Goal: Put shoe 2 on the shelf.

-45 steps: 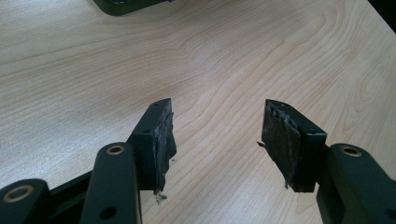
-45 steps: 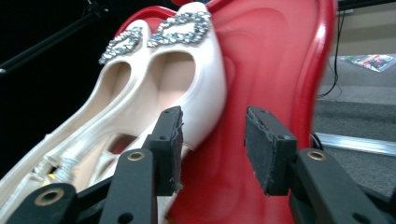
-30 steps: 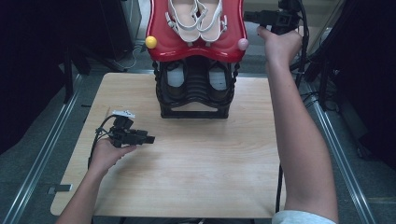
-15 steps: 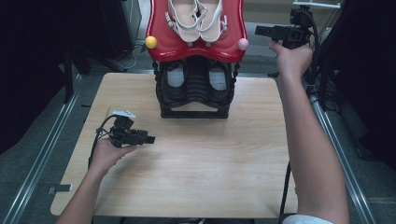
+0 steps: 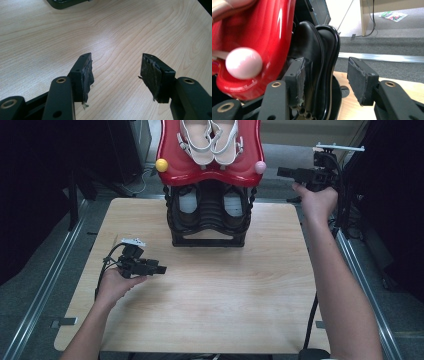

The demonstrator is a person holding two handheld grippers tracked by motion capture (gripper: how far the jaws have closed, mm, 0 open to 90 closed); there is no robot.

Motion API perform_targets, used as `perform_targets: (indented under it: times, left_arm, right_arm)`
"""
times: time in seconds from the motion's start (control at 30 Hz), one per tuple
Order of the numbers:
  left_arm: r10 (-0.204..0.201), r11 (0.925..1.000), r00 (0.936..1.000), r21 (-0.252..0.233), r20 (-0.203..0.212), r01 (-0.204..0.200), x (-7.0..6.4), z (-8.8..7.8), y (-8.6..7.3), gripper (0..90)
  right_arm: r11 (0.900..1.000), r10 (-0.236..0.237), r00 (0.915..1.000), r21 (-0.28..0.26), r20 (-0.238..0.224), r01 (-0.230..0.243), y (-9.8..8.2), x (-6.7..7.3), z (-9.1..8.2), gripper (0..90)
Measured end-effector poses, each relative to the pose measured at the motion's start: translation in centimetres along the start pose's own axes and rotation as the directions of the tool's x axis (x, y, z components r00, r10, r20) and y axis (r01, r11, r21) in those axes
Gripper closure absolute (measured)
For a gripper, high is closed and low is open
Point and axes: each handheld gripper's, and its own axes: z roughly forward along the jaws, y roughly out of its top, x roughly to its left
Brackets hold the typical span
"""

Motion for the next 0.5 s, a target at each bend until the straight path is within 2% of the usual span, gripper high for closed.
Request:
perform_targets:
  times: [0.13,0.2,0.33,0.5]
  left_arm:
    - [0.000,1.0000,1.0000,0.001,-0.003,0.000,0.0,0.0,0.0,43.2]
    - [0.001,1.0000,1.0000,0.001,-0.003,-0.001,0.0,0.0,0.0,43.1]
    - [0.001,1.0000,1.0000,-0.003,-0.002,-0.001,0.0,0.0,0.0,43.1]
    - [0.006,1.0000,1.0000,0.004,-0.002,-0.006,0.0,0.1,0.0,43.1]
  right_arm:
    - [1.000,-0.015,0.9998,0.011,-0.010,0.015,-1.3,-0.1,0.0,47.9]
    - [1.000,-0.008,0.9997,0.023,-0.023,0.008,-2.0,-0.1,0.0,47.9]
    - [0.999,-0.034,0.9993,0.037,-0.018,0.035,-3.3,-0.1,0.1,47.9]
    - [0.998,-0.017,0.9979,0.052,-0.063,0.020,-5.3,-0.5,0.3,47.4]
